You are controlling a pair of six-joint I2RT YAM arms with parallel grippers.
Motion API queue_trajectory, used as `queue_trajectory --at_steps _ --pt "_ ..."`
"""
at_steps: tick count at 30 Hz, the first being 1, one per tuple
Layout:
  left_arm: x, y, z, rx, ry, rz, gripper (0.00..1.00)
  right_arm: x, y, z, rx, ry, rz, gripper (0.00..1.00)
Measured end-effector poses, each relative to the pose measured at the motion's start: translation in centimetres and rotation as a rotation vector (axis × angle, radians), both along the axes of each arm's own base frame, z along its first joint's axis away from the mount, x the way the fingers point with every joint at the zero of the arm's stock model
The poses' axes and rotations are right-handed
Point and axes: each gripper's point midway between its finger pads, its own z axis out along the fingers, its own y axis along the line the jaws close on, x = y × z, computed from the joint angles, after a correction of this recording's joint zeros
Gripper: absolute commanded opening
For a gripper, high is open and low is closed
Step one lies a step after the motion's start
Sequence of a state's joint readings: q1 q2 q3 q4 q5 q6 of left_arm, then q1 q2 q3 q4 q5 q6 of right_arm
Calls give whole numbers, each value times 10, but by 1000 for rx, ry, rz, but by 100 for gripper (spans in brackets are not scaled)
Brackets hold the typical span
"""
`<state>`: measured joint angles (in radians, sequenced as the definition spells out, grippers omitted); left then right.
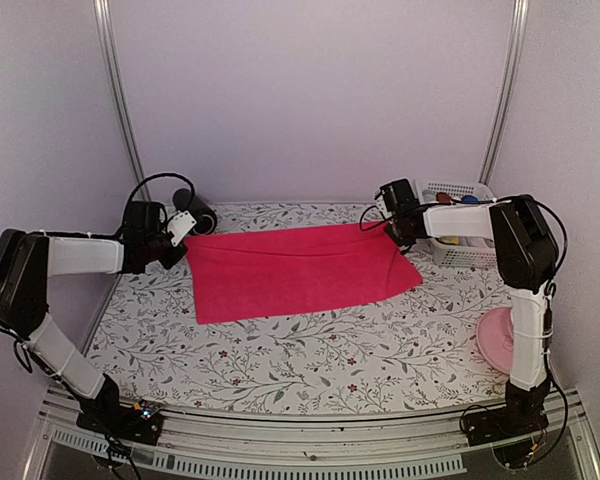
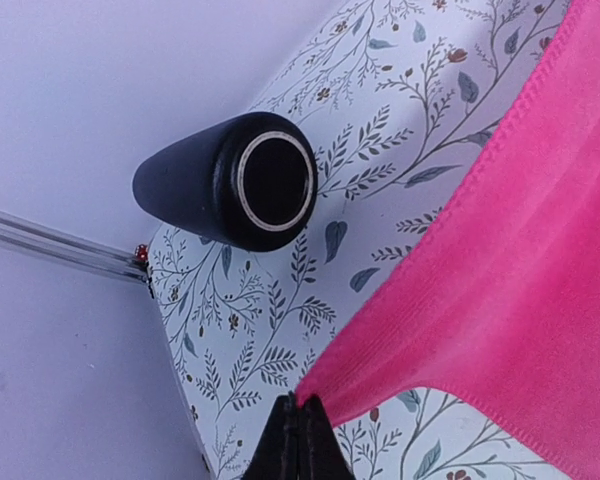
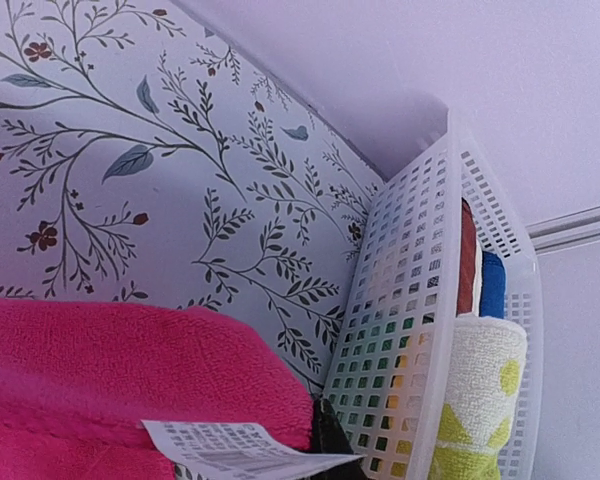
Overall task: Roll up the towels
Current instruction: Flatten out the towel at the center of the board.
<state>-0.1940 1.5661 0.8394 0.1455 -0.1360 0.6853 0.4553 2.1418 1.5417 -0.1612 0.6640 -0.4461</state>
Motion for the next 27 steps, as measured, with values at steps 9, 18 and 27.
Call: queue_trajectory --at_steps 9,18,27 --pt "-23 19 75 -46 -114 38 0 -59 24 65 101 -80 92 2" --pt "-96 36 161 -128 -202 25 0 -143 76 153 232 -250 196 2" --pt "-116 37 176 -167 -148 39 0 -165 84 181 268 -309 156 2"
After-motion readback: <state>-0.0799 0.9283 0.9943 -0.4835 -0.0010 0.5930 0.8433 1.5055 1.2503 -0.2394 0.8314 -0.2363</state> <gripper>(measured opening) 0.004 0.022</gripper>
